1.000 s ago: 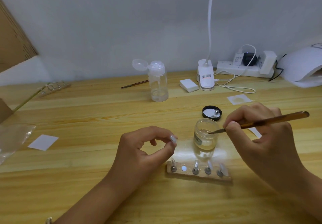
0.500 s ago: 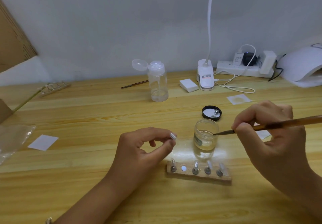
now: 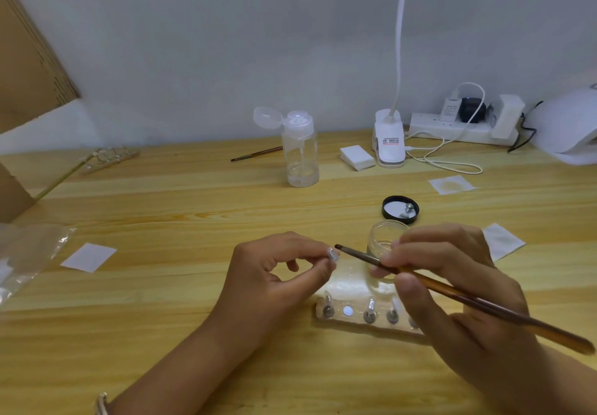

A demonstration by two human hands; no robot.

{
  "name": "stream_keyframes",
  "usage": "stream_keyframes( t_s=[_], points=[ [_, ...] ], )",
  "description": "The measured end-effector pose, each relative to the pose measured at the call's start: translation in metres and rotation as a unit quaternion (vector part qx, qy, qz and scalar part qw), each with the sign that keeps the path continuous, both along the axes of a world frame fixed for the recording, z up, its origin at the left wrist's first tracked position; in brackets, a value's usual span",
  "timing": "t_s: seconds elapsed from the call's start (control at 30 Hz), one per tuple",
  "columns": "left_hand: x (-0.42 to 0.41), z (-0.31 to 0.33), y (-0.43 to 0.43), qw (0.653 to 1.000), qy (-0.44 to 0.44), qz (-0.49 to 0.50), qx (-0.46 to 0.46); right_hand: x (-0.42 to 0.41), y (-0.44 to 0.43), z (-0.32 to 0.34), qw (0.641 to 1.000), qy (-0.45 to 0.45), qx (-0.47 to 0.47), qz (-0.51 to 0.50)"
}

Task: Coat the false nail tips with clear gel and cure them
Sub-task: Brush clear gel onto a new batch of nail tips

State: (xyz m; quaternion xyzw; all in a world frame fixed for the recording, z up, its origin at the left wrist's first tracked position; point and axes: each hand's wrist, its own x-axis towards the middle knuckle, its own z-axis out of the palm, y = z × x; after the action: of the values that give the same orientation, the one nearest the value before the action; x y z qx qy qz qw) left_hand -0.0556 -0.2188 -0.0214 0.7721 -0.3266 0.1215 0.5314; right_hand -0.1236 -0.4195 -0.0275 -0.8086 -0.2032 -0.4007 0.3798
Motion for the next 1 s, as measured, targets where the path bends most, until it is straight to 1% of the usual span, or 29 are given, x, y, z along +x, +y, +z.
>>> stream_keyframes(
  t_s=[0.43, 0.7, 0.83, 1.0],
  points=[
    [0.0006, 0.001, 0.0008, 1.0, -0.013, -0.01, 0.005, 0.0042, -0.0011, -0.0039, 0.999, -0.008, -0.033, -0.006],
    [0.0004, 0.0005, -0.0006, 1.0, 0.009, 0.003, 0.005, 0.0009, -0.0001, -0.0024, 1.0, -0.002, -0.021, -0.018],
    [-0.0012, 0.0029, -0.0005, 1.0, 0.006, 0.005, 0.01, -0.0011, -0.001, -0.0016, 1.0, -0.002, -0.008, -0.026],
    [-0.0022, 0.0039, -0.0013, 1.0, 0.0, 0.011, 0.016, 0.0026, -0.0003, -0.0024, 1.0, -0.012, -0.018, -0.007]
  ],
)
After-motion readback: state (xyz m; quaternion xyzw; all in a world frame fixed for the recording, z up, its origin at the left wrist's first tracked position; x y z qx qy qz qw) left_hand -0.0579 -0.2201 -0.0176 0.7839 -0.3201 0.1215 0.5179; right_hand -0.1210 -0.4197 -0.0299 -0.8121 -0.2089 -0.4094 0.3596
